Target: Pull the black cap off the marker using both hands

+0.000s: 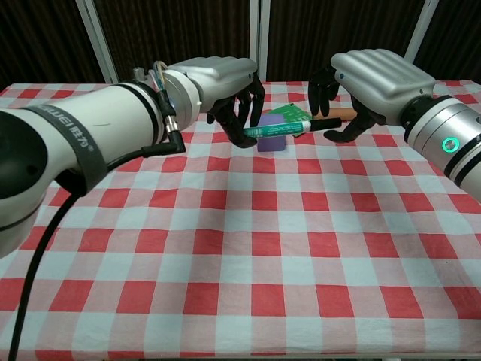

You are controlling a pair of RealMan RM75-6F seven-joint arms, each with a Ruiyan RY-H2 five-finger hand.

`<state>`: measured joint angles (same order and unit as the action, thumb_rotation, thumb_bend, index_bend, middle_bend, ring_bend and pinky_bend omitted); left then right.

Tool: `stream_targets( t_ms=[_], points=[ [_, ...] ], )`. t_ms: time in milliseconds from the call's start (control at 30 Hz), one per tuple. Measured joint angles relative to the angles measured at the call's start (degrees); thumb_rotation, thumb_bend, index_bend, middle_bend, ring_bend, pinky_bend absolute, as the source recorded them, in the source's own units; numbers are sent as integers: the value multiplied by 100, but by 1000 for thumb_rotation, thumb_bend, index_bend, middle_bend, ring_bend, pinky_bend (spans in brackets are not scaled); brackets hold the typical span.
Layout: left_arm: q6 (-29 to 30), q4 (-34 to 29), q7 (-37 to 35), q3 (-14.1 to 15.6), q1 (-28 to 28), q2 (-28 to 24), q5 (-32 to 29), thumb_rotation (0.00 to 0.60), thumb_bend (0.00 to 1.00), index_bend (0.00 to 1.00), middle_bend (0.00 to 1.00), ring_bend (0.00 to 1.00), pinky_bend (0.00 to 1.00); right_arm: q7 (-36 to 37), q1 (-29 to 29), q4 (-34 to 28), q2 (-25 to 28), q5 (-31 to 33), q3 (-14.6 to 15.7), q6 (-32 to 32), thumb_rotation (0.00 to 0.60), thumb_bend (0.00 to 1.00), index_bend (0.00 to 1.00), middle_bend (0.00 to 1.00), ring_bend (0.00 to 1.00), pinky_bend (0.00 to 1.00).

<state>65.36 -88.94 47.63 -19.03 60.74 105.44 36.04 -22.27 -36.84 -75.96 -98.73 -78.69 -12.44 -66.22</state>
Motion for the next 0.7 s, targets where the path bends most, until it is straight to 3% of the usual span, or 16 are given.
stream_targets(
  t_ms=[700],
  points=[
    [49, -37, -15, 85, 67, -23, -32, 600, 418, 598, 602, 562, 587, 86, -83, 223, -194, 53, 18, -50, 600, 138, 613, 573, 460, 570]
  ],
)
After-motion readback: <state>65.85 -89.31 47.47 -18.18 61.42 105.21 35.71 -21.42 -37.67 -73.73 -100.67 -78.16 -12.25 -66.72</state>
